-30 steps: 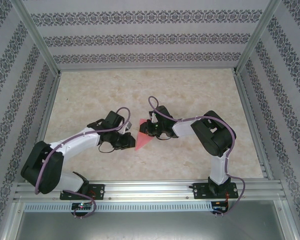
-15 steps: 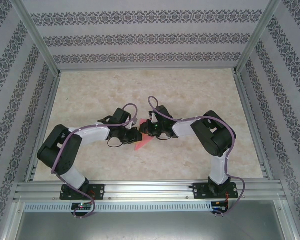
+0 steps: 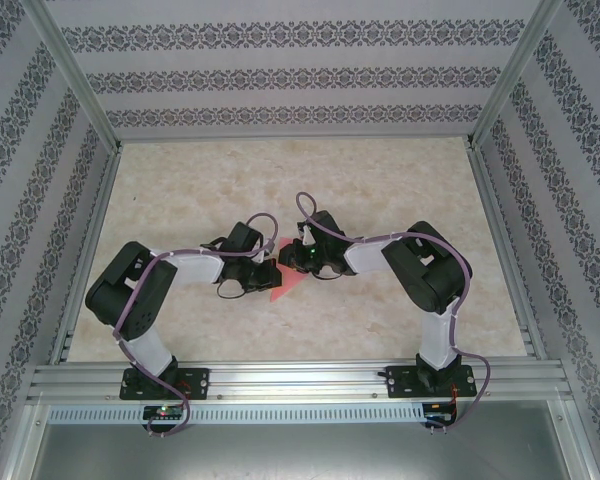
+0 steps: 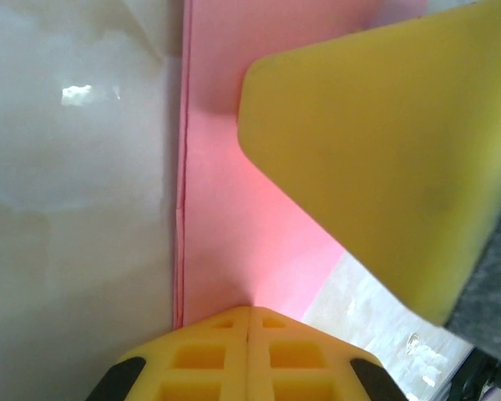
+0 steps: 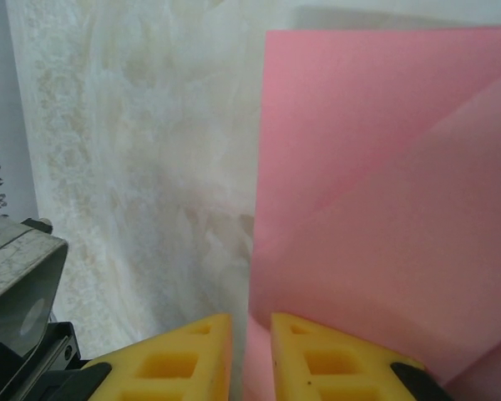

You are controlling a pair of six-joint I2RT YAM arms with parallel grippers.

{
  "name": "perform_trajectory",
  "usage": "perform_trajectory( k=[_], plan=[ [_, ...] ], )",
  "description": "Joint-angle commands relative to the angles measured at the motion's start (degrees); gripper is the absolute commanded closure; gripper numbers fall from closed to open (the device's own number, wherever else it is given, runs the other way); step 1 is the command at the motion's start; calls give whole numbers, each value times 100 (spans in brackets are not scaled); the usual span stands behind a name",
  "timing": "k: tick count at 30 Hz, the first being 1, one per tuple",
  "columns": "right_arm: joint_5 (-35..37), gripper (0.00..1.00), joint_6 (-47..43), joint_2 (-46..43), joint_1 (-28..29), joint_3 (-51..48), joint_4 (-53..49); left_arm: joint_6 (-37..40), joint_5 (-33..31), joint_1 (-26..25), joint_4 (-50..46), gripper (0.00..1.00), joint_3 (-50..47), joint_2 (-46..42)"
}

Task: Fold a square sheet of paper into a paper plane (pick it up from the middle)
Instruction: Fourth fold the wing at the center of the table.

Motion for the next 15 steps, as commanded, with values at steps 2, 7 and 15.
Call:
perform_trajectory(
  k=[2, 7, 15],
  plan=[
    [389, 78, -184, -341, -240, 115, -697, 184, -588, 19, -371, 96, -475, 276],
    [332, 78, -379, -993, -420, 195, -889, 196, -588, 22, -295, 100, -529, 323],
    [274, 86, -250, -1002, -34, -103, -627, 218, -560, 21, -308, 100, -447, 367]
  ],
)
